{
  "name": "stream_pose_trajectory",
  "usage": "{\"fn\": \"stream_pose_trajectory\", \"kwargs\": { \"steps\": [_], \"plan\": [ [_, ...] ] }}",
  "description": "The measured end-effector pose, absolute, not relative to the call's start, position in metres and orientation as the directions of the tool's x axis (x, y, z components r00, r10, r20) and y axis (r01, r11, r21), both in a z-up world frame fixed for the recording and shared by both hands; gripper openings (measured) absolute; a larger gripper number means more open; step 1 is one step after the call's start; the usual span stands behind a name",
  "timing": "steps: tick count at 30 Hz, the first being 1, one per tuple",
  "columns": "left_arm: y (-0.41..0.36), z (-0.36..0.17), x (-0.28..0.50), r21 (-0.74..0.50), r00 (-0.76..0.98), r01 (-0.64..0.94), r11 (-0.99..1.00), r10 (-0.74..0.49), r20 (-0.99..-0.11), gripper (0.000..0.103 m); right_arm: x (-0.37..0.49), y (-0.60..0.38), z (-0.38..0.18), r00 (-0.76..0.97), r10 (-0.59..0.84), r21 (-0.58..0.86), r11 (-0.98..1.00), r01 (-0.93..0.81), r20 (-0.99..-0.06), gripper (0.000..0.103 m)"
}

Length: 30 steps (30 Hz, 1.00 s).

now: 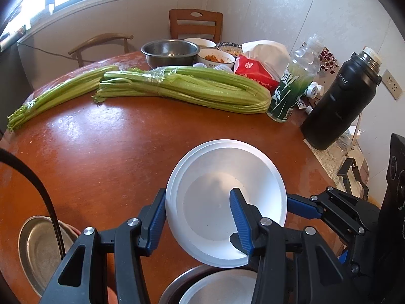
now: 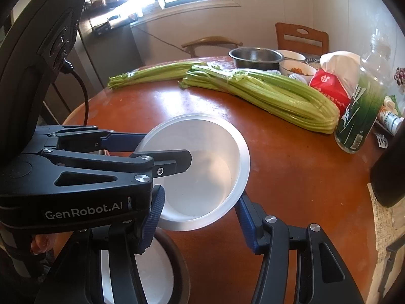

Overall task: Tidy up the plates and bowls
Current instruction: 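Lift the second white bowl with the right gripper over the steel bowl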

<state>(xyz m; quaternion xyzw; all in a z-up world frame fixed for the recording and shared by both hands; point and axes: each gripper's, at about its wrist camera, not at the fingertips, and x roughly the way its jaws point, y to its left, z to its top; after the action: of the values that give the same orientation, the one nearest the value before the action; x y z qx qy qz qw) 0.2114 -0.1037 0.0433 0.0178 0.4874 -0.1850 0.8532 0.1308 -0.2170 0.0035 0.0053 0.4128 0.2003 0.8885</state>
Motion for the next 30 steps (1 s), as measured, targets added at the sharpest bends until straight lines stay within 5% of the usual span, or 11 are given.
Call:
{"fn": "stream_pose_trajectory", "kwargs": {
  "steps": [30],
  "plan": [
    [-0.078,0.084,0.138,-0.120,0.538,0.327,0.937,-0.289,-0.792,0.049,0.062,-0.195,0.041,0.641,0.376,0.130,0.908,-0.397,-0.669,0.059]
  ]
}}
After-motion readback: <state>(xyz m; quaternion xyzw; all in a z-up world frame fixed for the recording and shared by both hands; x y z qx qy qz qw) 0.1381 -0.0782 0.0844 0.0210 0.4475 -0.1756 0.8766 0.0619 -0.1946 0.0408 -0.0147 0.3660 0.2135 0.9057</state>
